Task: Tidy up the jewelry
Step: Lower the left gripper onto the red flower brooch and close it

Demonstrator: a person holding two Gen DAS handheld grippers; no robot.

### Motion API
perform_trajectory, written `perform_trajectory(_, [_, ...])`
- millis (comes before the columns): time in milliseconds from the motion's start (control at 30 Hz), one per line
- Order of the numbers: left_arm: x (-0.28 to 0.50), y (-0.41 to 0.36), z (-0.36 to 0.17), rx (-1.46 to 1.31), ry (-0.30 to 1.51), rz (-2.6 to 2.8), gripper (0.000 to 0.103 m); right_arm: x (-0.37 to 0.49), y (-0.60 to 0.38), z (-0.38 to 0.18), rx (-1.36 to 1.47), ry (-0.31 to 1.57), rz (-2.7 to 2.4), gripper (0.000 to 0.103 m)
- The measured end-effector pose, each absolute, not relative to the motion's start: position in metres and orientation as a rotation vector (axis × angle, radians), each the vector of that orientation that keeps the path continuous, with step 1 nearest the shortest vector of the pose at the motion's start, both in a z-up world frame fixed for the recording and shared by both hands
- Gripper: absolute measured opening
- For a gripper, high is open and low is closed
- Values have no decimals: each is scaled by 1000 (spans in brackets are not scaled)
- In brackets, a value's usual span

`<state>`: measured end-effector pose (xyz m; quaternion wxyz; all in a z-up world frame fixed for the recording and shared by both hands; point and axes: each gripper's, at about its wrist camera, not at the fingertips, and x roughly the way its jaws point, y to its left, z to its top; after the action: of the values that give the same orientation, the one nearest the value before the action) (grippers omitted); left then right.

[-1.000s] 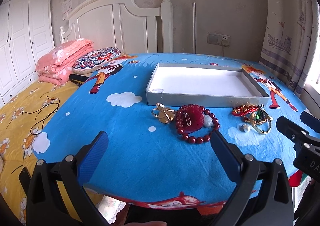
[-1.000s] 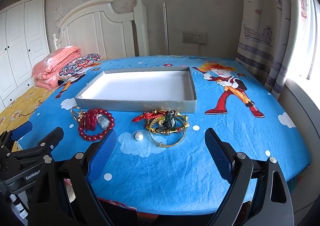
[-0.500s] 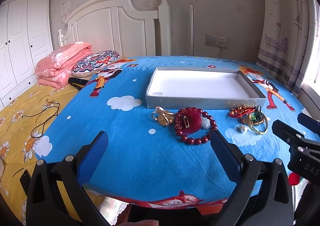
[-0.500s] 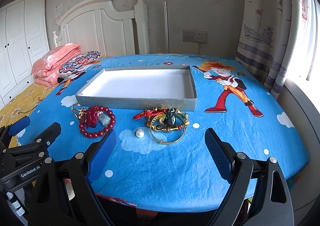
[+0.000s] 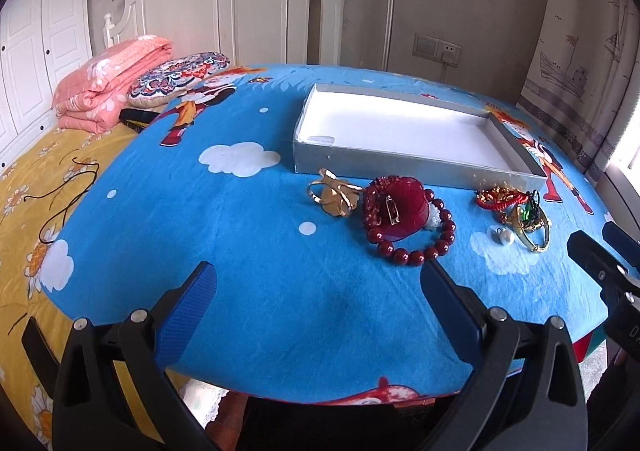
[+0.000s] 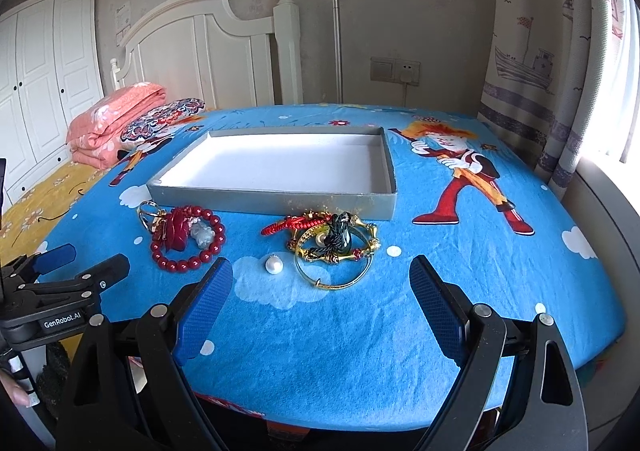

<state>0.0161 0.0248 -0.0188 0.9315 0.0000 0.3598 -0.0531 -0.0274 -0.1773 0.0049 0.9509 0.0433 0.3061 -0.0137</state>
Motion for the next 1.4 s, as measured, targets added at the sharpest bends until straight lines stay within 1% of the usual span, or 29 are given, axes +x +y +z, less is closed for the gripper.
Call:
perform_trajectory(33, [20, 23, -21, 3, 737, -122, 98, -24, -179, 2, 97, 634, -29, 84])
perform_trajectory(100, [26, 20, -25, 5, 741, -144, 98, -20, -186, -1, 131, 638, -30, 79])
perform_trajectory(267, [30, 5, -26, 40, 659, -119, 98, -10, -198, -7, 174, 636, -42, 79])
perform_trajectory(433, [45, -15, -23, 53, 649, -172, 98, 1, -203, -13, 184, 654, -48, 80])
perform_trajectory(567, [61, -28, -31, 65, 664, -167, 98, 6, -203, -17, 164, 660, -47, 80])
perform_trajectory(667, [63, -33, -33, 86, 641, -154, 97, 11, -204, -18, 160, 666, -35, 79])
perform_trajectory(700, [63, -35, -32, 88, 634, -151, 97, 13, -205, -19, 159, 670, -29, 76])
perform_trajectory(733, [63, -36, -32, 90, 633, -156, 93, 15, -205, -19, 159, 673, -22, 75])
perform_trajectory(767, [64, -37, -32, 91, 636, -164, 85, 17, -206, -20, 159, 676, -17, 71])
perform_trajectory(800, [64, -38, -32, 92, 641, -169, 81, 19, -206, -20, 160, 679, -13, 69])
perform_trajectory(867, [66, -39, -32, 76, 659, -196, 66, 22, -207, -21, 162, 684, -12, 66])
perform_trajectory(1000, [66, -44, -35, 95, 662, -201, 55, 27, -204, -19, 153, 690, 0, 61])
perform_trajectory(1033, [66, -46, -36, 106, 658, -194, 51, 28, -202, -19, 150, 693, 8, 61])
perform_trajectory(1100, [66, -44, -37, 112, 649, -176, 37, 30, -198, -19, 145, 695, 18, 61])
perform_trajectory(1133, [65, -41, -36, 99, 641, -184, 34, 31, -196, -20, 144, 698, 21, 60])
perform_trajectory(1167, [64, -38, -33, 85, 633, -194, 27, 32, -195, -20, 144, 702, 25, 59])
perform_trajectory(1200, [63, -35, -31, 75, 628, -205, 27, 32, -193, -21, 143, 706, 27, 57])
perform_trajectory(1400, [55, -17, -22, 15, 627, -229, 26, 32, -186, -20, 143, 708, 49, 55])
